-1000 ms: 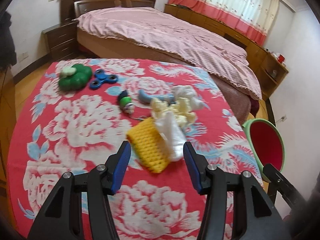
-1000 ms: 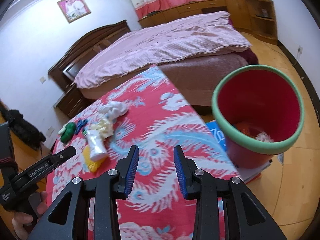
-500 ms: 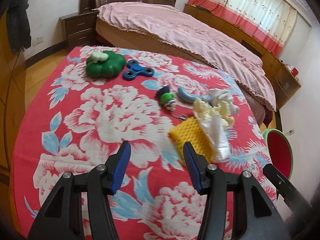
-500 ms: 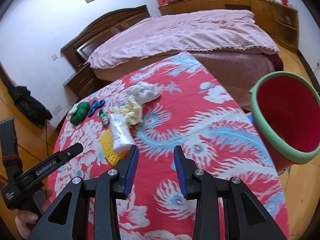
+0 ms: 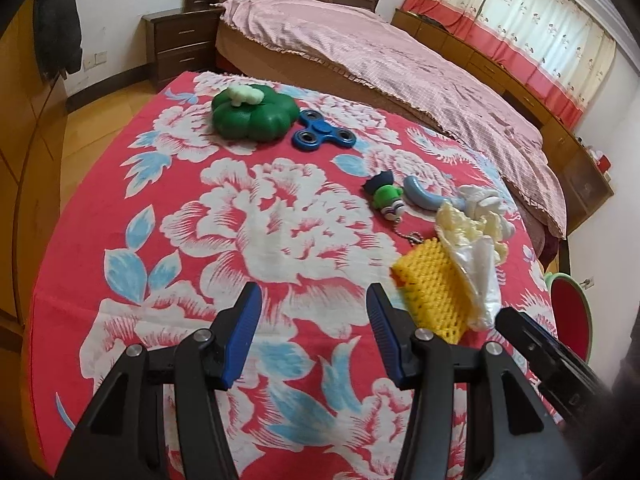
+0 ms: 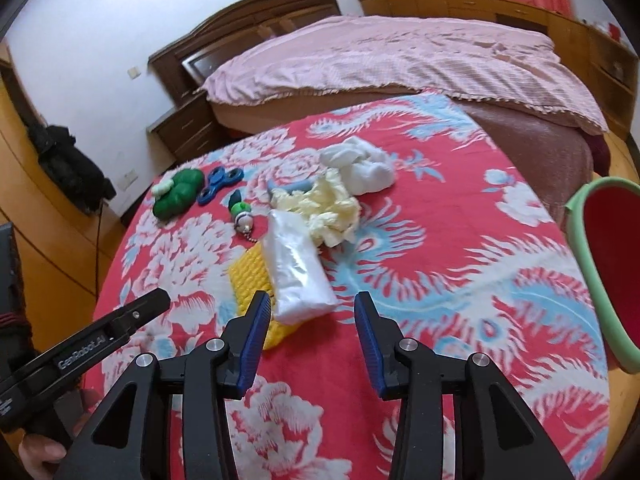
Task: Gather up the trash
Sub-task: 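Grasp the white plastic packet with the right gripper while the left grasps the yellow foam net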
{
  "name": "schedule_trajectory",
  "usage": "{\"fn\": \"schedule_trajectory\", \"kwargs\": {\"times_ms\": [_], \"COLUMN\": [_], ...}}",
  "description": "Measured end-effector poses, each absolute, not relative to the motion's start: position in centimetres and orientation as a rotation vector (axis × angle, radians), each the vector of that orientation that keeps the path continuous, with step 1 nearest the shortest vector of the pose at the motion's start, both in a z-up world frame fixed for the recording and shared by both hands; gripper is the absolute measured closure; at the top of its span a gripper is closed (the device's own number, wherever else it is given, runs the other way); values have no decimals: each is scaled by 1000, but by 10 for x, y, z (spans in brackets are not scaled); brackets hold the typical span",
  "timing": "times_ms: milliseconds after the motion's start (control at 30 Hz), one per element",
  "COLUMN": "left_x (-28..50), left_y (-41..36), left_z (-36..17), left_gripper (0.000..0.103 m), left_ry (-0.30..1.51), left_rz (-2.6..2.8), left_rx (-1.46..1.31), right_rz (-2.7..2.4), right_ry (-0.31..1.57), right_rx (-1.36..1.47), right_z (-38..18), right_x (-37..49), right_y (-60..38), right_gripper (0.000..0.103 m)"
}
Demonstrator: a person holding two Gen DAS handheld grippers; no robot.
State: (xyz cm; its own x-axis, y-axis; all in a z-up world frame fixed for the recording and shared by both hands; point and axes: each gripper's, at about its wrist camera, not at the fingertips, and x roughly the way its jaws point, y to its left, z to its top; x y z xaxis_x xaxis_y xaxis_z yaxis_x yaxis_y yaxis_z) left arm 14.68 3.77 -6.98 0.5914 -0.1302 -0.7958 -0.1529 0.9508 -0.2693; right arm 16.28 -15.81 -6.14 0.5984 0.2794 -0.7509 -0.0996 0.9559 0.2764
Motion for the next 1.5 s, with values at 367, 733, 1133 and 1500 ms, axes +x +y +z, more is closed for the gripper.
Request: {"fn": "schedule_trajectory", "kwargs": {"times_ms": [367,733,1133,1500], "left_x": [151,151,158,174], "left_y": [43,31,-13,-56], "left_z": [-77,-74,-66,-80], "left_gripper": [49,49,45,45], "left_ry": [955,957,968,1018], "left_rz": [17,-12,-126,-177], "left_rx": [-340,-318,-262,-170], "right_rz": [217,220,197,131], "right_ry": [929,886,836,826], "right_rx": [168,177,281,356], "right_z": [-74,-71,-48,-49], "right_x": [181,175,139,118], "right_y": [-142,-151,-192,-233], "right_gripper": [59,65,65,64]}}
